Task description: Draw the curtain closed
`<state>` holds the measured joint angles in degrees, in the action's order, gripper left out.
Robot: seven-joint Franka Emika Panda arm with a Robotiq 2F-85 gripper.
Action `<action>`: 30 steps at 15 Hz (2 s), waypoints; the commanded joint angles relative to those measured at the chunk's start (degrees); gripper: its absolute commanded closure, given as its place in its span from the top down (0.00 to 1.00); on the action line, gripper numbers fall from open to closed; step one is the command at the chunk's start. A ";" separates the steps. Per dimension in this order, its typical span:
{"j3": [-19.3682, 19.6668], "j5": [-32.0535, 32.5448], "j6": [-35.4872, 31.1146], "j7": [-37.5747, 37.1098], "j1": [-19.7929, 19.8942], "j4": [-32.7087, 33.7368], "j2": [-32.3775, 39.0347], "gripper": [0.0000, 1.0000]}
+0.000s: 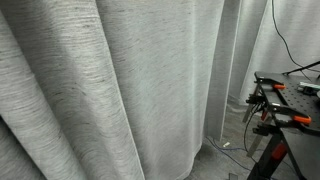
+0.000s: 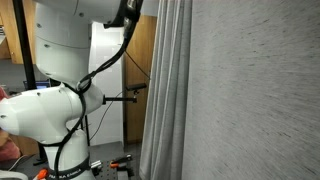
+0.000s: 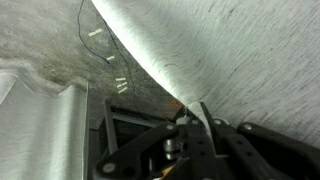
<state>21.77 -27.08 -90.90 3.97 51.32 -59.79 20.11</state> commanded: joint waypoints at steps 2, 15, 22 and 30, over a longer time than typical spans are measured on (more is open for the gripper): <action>-1.96 -1.27 4.62 -3.15 8.61 6.67 7.59 0.00; -10.64 -1.26 6.42 -5.74 14.10 16.10 12.36 0.00; -10.15 5.47 3.80 3.88 6.21 11.90 7.19 0.00; -11.10 16.16 0.28 14.98 -4.35 6.72 2.14 0.00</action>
<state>11.03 -14.23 -87.77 15.24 50.08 -48.92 26.10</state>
